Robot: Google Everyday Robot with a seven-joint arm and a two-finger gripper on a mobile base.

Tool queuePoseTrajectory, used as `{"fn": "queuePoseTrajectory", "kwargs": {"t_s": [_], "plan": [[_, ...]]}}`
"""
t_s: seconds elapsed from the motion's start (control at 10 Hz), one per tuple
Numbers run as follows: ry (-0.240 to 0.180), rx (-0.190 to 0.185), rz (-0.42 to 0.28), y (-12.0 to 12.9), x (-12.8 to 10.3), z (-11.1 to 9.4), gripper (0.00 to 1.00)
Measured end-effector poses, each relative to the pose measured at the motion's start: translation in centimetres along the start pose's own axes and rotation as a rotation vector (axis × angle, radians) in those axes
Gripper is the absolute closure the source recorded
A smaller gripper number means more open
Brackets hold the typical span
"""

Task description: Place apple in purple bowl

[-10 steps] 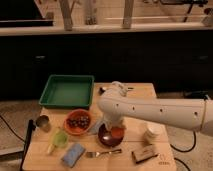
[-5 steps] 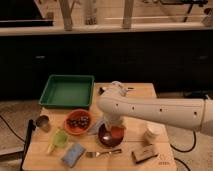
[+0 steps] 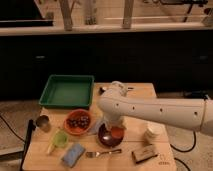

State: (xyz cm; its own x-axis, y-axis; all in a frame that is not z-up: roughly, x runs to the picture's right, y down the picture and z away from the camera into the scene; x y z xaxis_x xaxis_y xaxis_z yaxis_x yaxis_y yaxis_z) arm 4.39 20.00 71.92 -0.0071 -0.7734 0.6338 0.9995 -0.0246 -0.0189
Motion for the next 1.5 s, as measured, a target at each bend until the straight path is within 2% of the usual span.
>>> {"fn": "queuePoseTrajectory", "kwargs": {"t_s": [0.2, 0.3, 0.5, 0.6, 0.7, 1.5], "plan": [[0.001, 0.002, -0.003, -0.13, -0.02, -0.11, 0.72], [0.0, 0.009, -0.007, -0.17, -0.05, -0.17, 0.59], [0.002, 0.013, -0.013, -0.25, 0.03, -0.17, 0.46], [0.001, 0.017, -0.022, -0.57, 0.1, -0.15, 0.29], [-0.001, 0.017, -0.029, -0.81, 0.14, -0.13, 0.22], [-0.018, 0.008, -0.041, -1.02, 0.4, -0.05, 0.2]]}}
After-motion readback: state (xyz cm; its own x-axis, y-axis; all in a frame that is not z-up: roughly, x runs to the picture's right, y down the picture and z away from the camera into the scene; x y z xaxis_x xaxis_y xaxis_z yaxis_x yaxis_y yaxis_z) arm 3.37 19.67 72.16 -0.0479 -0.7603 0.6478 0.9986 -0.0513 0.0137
